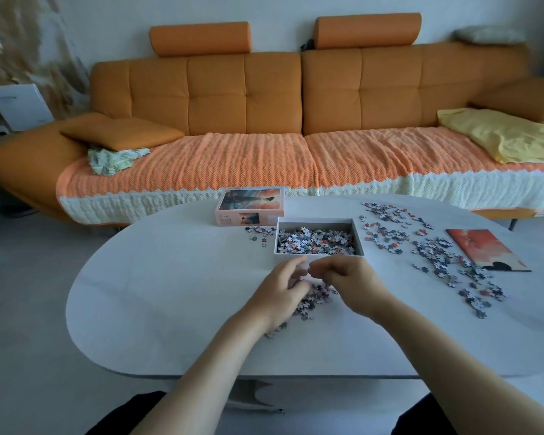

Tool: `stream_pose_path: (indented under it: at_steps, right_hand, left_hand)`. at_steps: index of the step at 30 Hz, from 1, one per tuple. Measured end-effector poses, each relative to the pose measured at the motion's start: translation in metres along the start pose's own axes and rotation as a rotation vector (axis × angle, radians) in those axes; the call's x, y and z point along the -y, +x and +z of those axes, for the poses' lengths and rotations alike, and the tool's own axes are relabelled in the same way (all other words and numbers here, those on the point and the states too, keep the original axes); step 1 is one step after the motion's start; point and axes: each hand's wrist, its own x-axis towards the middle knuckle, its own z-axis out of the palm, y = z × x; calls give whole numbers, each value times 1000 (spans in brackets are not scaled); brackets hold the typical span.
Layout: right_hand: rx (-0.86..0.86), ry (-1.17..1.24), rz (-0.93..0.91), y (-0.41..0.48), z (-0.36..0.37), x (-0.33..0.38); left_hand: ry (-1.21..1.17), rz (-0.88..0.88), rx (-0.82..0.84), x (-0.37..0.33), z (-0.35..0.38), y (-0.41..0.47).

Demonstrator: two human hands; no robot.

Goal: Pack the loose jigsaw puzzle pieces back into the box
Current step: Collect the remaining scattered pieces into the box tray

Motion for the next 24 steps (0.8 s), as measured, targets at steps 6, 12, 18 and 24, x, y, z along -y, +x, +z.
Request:
stream_pose_path:
  at_steps: [6,12,18,24]
  right_hand:
    - [-70,-231,-120,6,-11,8]
    - [151,-634,-185,8,-23,12]
    - [358,-832,-93,2,-5,16]
    - [340,-692,-74,6,4,16]
  left_hand:
    - [280,204,-181,3,-25,3]
    - [602,203,-3,-6,-42,9]
    - [728,-16,259,0,-32,4]
    - [626,79,151,-1,-26,7]
